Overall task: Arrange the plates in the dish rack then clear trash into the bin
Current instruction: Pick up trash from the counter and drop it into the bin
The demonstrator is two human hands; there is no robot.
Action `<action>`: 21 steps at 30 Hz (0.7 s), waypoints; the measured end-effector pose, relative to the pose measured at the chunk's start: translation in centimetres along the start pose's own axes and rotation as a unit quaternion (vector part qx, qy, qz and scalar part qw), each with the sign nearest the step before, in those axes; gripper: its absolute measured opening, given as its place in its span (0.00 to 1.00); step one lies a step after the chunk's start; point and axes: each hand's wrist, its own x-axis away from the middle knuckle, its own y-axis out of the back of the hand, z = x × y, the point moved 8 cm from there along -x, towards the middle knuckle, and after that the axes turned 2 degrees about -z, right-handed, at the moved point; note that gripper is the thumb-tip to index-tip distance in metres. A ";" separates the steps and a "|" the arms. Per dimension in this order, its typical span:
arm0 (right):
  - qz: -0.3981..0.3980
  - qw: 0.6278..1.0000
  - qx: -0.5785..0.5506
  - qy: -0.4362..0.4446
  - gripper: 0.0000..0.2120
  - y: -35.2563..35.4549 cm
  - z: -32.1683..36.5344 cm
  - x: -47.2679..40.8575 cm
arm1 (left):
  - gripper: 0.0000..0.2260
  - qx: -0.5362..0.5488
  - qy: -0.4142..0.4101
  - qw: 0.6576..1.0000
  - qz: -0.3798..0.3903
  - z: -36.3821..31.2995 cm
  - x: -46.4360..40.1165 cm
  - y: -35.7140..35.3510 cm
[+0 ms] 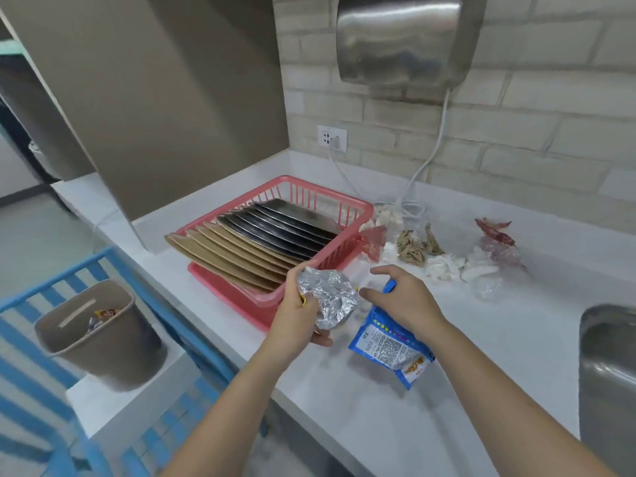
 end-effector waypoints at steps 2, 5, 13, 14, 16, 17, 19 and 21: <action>0.040 0.998 -0.035 0.040 0.16 -0.7 1.8 0.8 | 0.24 0.034 0.030 0.999 -0.026 0.9 1.1 1.2; 0.198 0.975 -0.045 0.092 0.16 -3.7 4.8 3.2 | 0.17 0.148 0.099 0.984 -0.028 2.8 2.3 3.0; 0.237 0.956 -0.119 0.125 0.08 -9.5 10.7 7.3 | 0.07 0.514 0.268 0.808 0.108 5.3 6.1 7.5; 0.234 0.955 -0.134 0.127 0.08 -10.4 11.4 7.8 | 0.09 0.507 0.262 0.813 0.117 5.3 6.5 8.5; 0.219 0.957 -0.150 0.120 0.13 -12.1 12.4 8.3 | 0.17 0.483 0.253 0.831 0.109 5.6 7.2 10.8; 0.212 0.958 -0.153 0.117 0.15 -13.3 13.3 8.6 | 0.23 0.470 0.244 0.842 0.104 5.7 7.6 12.5; 0.204 0.959 -0.158 0.116 0.14 -15.7 15.1 9.2 | 0.33 0.425 0.221 0.872 0.104 6.0 8.5 15.7; 0.202 0.959 -0.160 0.122 0.13 -18.7 17.3 10.0 | 0.37 0.357 0.183 0.912 0.082 6.6 9.5 19.9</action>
